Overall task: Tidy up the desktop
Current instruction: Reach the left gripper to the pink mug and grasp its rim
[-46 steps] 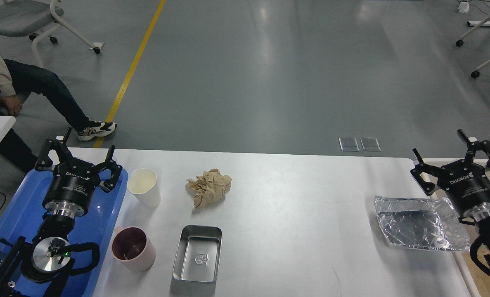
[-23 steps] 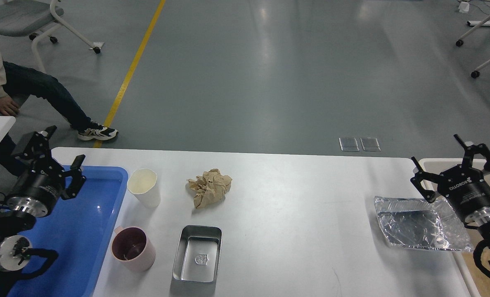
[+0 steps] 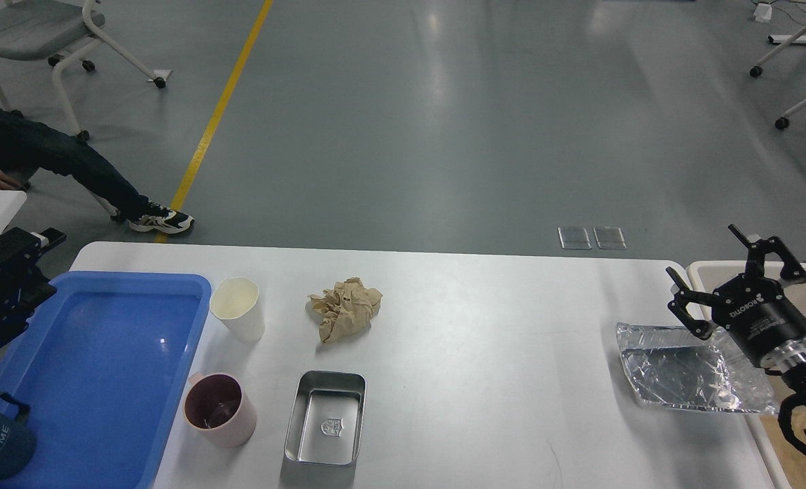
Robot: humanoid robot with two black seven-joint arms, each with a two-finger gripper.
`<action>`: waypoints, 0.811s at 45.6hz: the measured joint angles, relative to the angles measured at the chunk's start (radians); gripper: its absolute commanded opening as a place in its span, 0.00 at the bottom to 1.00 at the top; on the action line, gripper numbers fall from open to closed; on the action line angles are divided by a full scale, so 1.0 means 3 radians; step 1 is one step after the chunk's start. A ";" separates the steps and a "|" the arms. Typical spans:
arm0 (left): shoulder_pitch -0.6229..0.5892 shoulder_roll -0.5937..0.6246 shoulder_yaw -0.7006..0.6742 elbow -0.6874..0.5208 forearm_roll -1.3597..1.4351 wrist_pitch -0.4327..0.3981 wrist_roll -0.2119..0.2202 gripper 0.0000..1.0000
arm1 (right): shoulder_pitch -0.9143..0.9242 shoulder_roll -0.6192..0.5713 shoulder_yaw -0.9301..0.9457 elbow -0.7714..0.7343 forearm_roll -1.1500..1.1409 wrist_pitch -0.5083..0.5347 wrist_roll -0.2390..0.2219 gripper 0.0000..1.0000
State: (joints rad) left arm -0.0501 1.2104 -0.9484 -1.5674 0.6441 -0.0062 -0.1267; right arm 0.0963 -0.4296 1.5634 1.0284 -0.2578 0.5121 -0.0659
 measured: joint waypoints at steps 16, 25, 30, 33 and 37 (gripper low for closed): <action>0.0016 0.0785 0.0268 -0.0343 0.0673 0.0006 0.0063 0.96 | -0.0023 -0.0065 -0.0006 -0.0002 -0.0061 -0.0014 -0.0023 1.00; 0.0003 0.0972 0.0346 -0.0477 0.0766 -0.0007 0.0064 0.96 | -0.0039 -0.0204 -0.0005 0.0000 -0.0061 -0.0014 -0.0025 1.00; 0.0006 0.0965 0.0353 -0.0481 0.0778 -0.0029 -0.0004 0.96 | -0.0044 -0.0229 0.0006 0.0003 -0.0056 -0.0014 -0.0026 1.00; 0.0025 0.0949 0.0369 -0.0478 0.0814 -0.0044 -0.0068 0.96 | -0.0045 -0.0228 0.0011 0.0003 -0.0051 -0.0014 -0.0025 1.00; 0.0028 0.0874 0.0391 -0.0464 0.0967 -0.0072 -0.0108 0.96 | -0.0045 -0.0207 0.0014 0.0006 -0.0047 -0.0014 -0.0024 1.00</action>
State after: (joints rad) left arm -0.0417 1.4725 -0.8310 -1.7066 0.9343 -0.0279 -0.1592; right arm 0.0828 -0.4917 1.5676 1.0303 -0.2719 0.5079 -0.0731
